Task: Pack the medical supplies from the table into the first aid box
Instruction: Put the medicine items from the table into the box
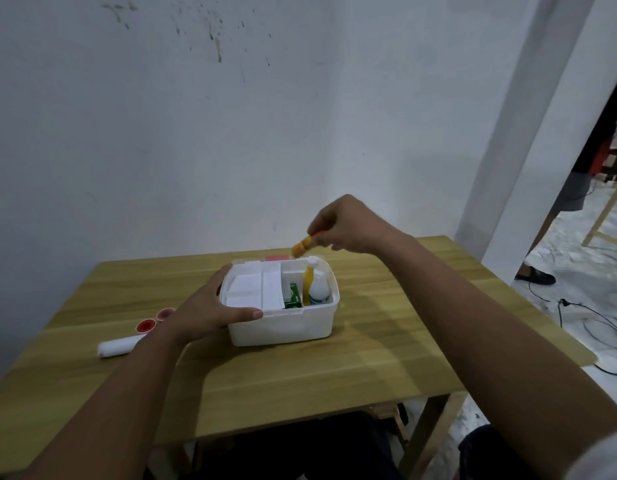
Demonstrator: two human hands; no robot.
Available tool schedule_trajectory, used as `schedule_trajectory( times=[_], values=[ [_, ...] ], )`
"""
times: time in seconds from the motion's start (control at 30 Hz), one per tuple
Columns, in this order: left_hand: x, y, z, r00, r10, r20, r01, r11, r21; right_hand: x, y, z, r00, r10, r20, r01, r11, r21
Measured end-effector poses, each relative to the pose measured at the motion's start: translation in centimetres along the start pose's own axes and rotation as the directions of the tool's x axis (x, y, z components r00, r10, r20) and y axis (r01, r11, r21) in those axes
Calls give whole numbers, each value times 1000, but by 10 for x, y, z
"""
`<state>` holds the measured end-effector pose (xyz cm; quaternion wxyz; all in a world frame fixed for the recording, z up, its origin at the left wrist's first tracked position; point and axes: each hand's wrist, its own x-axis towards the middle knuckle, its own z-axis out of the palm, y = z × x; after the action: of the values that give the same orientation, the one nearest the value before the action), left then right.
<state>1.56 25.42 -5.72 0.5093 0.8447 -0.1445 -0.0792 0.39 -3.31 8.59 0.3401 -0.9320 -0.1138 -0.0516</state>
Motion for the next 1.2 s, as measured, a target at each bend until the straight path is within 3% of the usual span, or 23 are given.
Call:
schedule_trajectory(
  times=[0.13, 0.27, 0.43, 0.73, 1.07, 1.13, 1.2],
  values=[
    [0, -1, -2, 1000, 4, 25, -4, 1000, 12, 8, -17, 37, 980, -30, 199, 119, 884, -453],
    [1, -1, -2, 999, 13, 30, -14, 1000, 28, 7, -20, 67, 964, -10, 266, 181, 757, -628],
    [3, -4, -2, 1000, 2, 17, -3, 999, 34, 11, -21, 76, 955, -25, 295, 230, 690, -687],
    [6, -8, -1, 1000, 4, 11, -5, 999, 40, 17, -27, 67, 909, 75, 410, 241, 708, -664],
    [8, -14, -3, 1000, -24, -1, 24, 999, 43, 18, -7, 95, 911, 37, 411, 332, 526, -783],
    [7, -13, -4, 1000, -25, 6, 25, 999, 30, 19, -2, 93, 907, 13, 421, 336, 582, -741],
    [7, -13, -5, 999, -33, 11, 32, 999, 22, 20, 1, 78, 914, -14, 405, 294, 710, -639]
  ],
)
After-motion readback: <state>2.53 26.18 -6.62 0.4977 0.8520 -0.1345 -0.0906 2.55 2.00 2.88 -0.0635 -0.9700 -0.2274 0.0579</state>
